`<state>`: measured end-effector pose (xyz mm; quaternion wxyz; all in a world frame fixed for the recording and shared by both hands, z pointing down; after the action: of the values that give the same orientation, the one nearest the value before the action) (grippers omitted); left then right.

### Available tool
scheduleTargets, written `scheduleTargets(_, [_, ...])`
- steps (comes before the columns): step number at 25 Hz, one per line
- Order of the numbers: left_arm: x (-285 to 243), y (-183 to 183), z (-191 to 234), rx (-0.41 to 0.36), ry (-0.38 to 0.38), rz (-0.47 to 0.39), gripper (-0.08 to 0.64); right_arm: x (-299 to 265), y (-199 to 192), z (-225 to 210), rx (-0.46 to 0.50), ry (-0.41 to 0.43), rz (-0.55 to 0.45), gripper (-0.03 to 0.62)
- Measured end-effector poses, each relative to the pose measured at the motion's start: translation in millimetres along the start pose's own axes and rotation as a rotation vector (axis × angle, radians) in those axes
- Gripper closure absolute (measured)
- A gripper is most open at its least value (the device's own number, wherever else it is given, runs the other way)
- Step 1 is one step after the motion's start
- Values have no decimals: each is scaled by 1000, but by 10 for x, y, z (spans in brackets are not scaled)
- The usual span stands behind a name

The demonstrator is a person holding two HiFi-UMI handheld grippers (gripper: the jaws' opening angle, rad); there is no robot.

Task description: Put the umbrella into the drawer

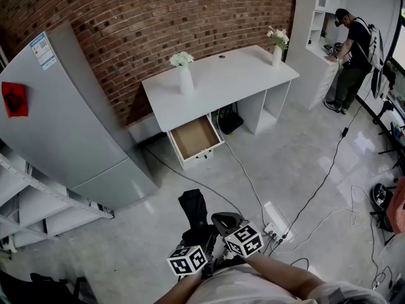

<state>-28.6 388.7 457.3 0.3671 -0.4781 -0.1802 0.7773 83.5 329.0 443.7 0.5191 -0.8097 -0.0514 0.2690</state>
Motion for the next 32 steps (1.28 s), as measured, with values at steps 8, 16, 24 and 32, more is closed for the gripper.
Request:
scheduleTargets(8, [-36,-20,-48,0,8,4,299,35,-18,-54,-7,6,2,575])
scheduleTargets(16, [-94,-42,-139,-8,11,7,299,114,-34,-141,-12,3,-4,575])
scheduleTargets(24, [-178,-54,-174,-6,20,14,299,145,-64,-238,-22,5,-1,575])
scheduleTargets(32, [-346,-19,-247,-2,39,17,299,185,-60,-455,-36,11,-7,575])
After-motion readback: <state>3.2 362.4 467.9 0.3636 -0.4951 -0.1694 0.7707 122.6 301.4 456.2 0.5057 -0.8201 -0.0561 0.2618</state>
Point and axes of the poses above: the fingertips, and each gripper's own axes: x backward along the fingers, z to its left, y out of its top, the point moved 7 cm from there along x, backward along the fingers, and after that the axes turned 9 degrees about y, right-handed, at the moved point
